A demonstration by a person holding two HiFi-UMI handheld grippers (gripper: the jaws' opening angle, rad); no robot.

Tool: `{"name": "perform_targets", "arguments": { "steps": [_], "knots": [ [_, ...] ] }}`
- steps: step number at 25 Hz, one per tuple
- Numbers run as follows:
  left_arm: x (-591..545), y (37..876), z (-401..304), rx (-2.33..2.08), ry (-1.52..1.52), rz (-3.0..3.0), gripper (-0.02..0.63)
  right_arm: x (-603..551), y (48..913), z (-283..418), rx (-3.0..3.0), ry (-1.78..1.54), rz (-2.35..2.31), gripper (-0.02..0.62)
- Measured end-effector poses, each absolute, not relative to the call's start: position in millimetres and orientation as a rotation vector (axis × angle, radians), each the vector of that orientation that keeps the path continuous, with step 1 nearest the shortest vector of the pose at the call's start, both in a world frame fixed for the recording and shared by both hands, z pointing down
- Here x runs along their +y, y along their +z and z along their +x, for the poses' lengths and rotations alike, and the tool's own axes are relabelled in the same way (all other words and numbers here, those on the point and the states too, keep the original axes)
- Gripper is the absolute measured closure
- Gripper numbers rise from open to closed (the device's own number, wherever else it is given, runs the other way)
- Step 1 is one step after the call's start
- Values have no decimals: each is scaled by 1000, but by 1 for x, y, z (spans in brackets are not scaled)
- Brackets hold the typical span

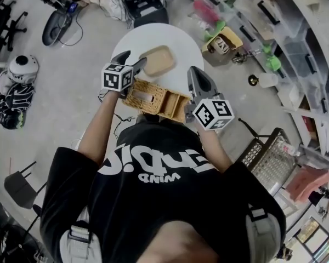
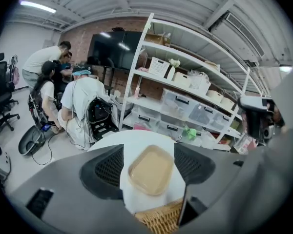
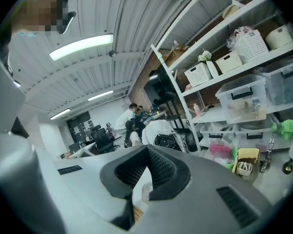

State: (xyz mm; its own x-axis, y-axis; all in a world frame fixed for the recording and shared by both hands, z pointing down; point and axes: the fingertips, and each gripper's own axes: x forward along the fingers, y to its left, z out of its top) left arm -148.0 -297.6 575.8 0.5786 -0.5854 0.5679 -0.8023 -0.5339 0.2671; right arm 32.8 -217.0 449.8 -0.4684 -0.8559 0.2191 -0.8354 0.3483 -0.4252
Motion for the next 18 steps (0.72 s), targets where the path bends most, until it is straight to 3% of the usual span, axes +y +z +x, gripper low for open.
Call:
{"name": "perform_targets", "arguments": {
  "steps": [18],
  "knots": [
    [-326, 694, -143, -820, 779, 2164, 327, -252, 493, 38, 2525, -868, -1709, 597]
  ]
}}
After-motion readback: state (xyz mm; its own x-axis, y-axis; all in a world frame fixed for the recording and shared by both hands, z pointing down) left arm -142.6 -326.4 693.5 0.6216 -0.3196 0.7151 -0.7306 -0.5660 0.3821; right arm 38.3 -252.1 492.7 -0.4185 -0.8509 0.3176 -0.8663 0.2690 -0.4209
